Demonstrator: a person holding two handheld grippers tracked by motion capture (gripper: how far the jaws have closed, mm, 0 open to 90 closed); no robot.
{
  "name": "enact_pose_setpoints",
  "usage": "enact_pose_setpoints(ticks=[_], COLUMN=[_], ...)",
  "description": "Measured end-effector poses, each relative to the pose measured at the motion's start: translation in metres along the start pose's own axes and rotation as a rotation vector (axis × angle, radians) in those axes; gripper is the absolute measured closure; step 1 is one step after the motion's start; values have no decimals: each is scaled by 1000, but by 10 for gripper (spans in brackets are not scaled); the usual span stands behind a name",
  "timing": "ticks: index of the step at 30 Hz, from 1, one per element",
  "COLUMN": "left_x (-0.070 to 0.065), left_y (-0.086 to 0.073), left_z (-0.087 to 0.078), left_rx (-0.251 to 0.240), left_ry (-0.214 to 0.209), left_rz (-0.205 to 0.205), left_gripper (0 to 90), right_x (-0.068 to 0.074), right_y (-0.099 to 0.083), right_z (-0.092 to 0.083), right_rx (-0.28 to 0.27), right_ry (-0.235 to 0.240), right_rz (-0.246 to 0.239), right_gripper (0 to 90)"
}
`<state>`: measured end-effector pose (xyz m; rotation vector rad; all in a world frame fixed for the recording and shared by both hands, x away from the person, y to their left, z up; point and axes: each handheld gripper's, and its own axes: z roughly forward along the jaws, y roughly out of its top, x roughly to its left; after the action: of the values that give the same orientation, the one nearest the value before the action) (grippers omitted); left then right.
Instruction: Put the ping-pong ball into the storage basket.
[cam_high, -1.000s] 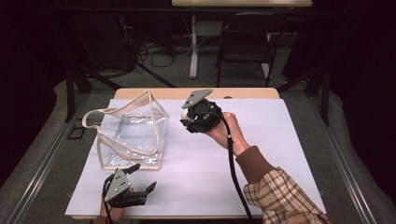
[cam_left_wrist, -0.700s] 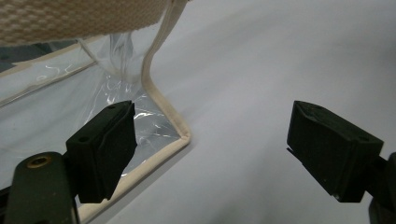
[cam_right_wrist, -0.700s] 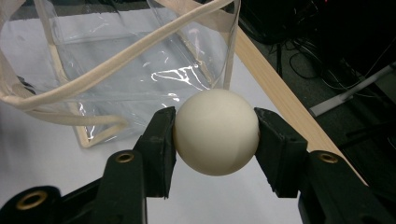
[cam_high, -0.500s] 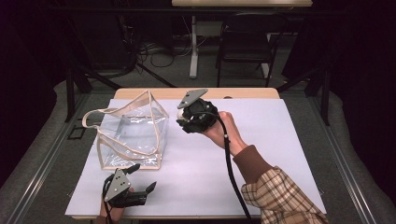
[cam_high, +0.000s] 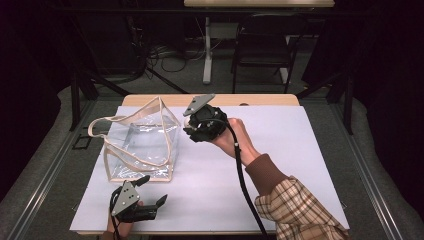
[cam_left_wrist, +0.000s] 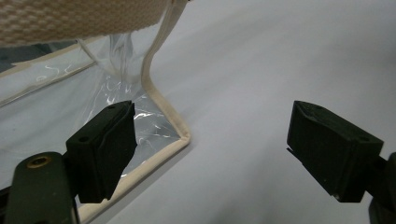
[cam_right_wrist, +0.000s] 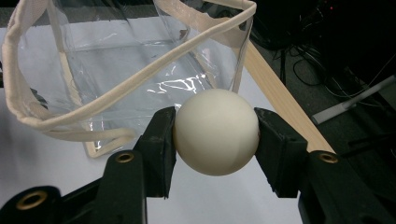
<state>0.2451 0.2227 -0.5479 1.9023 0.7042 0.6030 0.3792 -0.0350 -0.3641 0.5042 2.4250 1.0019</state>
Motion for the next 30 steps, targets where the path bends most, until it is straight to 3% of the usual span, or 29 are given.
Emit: enact_pose_setpoints(ticks=[30], left_x=[-1], left_y=[1], left_z=[1], left_rx=[-3], left_ry=[-3], left_rz=[1], left_gripper=[159], right_x=[12], right_y=[22], right_z=[4], right_rx=[-21], right_ry=[23], right_rz=[-30], right_gripper=[510])
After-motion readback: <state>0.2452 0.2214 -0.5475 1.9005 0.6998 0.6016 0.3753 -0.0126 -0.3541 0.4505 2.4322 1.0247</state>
